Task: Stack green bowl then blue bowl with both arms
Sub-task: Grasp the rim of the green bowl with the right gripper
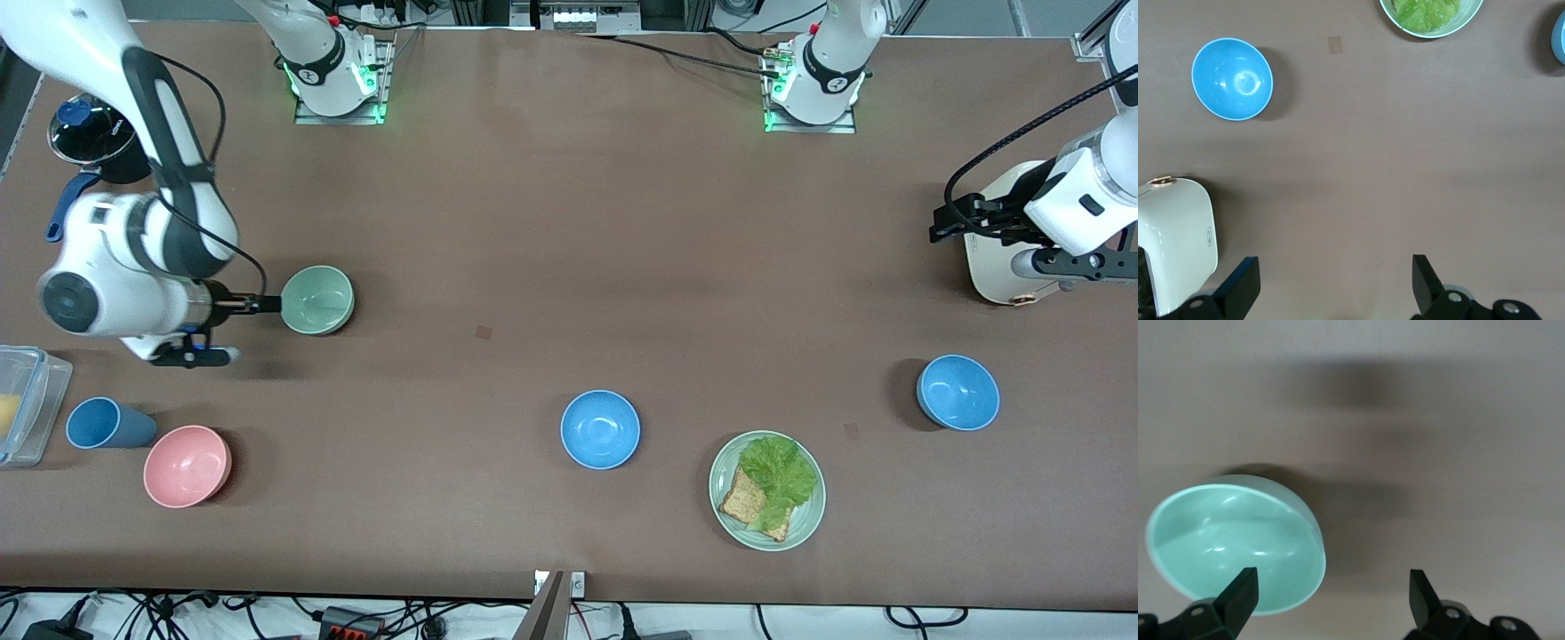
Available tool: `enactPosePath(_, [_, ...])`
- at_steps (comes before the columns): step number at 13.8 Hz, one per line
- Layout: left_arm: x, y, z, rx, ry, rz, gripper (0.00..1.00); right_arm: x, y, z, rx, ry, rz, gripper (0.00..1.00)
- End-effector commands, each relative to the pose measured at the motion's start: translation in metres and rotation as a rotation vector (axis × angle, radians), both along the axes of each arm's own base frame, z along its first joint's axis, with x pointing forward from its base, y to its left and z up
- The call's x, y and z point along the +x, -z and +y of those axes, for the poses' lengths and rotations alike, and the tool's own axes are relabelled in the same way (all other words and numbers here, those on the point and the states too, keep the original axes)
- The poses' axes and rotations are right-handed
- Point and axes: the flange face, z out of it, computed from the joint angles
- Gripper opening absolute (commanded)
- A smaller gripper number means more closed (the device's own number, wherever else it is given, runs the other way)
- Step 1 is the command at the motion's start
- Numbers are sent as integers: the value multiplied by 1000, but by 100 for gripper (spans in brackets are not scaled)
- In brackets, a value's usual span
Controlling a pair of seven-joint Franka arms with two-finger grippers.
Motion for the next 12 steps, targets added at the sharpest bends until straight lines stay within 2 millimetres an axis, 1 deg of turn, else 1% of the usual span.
enactPosePath(1, [3,-5,0,8,-2,6,100,-12,11,11,-8,-14,19,96])
enactPosePath(2, [3,-5,0,7,0,6,100,-15,17,15,-6,-19,33,75])
enactPosePath(4, [4,-8,-1,6,-3,0,100,-17,25,15,0,-11,48,32])
enactPosePath(6, [4,-8,1,8,-5,2,100,-17,27,22,1,-23,50,14])
enactPosePath(7, [4,-7,2,8,-6,8,100,-18,31,27,0,-32,59,11])
enactPosePath(9, [3,-6,7,9,-18,10,100,-19,40,26,2,-30,68,5])
enactPosePath(10, [4,-5,18,8,-37,11,100,-19,41,27,2,-31,70,0])
enactPosePath(11, [6,3,34,4,-59,26,100,-18,38,30,3,-37,68,0])
enactPosePath(12, [11,16,46,0,-70,45,100,-15,32,41,16,-65,61,0])
